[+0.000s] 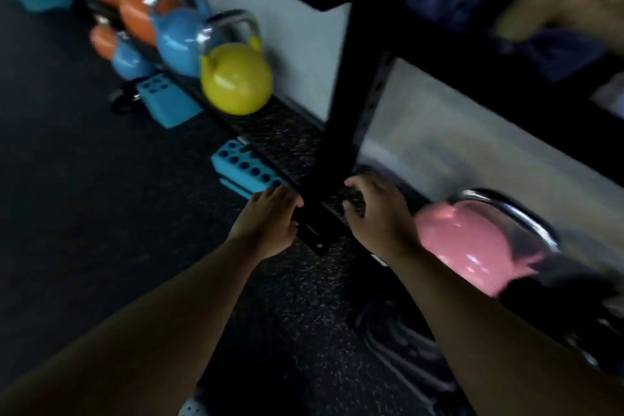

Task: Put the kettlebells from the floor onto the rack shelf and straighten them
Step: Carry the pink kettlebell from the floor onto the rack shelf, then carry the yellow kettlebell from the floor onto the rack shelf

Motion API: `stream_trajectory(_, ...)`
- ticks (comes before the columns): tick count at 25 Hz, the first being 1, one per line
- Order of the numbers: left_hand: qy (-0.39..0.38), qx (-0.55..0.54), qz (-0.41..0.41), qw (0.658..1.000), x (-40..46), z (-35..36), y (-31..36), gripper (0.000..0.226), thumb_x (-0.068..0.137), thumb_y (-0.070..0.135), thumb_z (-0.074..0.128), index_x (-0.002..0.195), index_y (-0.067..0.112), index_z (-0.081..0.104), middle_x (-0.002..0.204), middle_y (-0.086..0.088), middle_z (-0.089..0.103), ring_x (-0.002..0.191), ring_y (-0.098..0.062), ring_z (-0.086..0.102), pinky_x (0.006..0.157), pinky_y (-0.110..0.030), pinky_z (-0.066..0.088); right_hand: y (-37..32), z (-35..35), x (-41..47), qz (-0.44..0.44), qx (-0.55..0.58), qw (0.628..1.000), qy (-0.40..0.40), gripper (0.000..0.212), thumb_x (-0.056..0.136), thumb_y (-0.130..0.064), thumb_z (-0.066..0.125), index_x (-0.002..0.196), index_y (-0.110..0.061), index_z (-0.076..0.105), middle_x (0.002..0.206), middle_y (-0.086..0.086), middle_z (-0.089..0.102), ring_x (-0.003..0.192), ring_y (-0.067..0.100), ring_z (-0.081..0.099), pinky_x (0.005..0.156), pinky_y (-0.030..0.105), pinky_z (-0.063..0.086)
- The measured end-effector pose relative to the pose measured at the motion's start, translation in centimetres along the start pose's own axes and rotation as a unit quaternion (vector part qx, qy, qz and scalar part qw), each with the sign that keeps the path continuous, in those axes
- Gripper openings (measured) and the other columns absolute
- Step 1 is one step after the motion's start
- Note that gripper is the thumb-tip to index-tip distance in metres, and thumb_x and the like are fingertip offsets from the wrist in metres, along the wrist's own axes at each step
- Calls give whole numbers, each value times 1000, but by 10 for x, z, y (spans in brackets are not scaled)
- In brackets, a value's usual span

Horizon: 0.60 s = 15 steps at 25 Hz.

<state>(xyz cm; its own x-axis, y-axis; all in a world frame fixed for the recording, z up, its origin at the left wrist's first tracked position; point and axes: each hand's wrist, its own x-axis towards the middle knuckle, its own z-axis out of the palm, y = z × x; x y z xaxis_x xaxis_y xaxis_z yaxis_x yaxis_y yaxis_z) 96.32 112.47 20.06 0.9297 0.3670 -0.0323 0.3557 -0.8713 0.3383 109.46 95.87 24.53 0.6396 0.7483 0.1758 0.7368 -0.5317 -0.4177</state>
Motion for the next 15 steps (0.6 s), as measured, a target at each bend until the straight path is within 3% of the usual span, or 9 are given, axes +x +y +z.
stream_trajectory(8,-10,-21,-265,964,-300,-16,-195,32,91,28,56,123,33,55,134,3,53,126,-20,47,100,-40,39,-248,165,-71,-194,85,950,-228,16,91,-25,63,107,-25,62,98,-6,60,95,12,56,78,35,54)
stream_trajectory(12,-14,-44,-370,928,-468,-4,-248,35,88,21,60,121,31,55,132,0,55,124,-24,50,99,-41,42,-363,239,-171,-277,92,904,-311,17,90,-29,63,107,-29,60,93,-12,56,93,8,55,75,26,51)
stream_trajectory(15,-26,-60,-419,906,-568,9,-265,41,85,18,60,124,30,55,134,-1,55,126,-25,49,101,-42,41,-420,284,-244,-300,86,873,-374,17,90,-30,63,107,-30,59,91,-12,56,92,9,55,74,29,53)
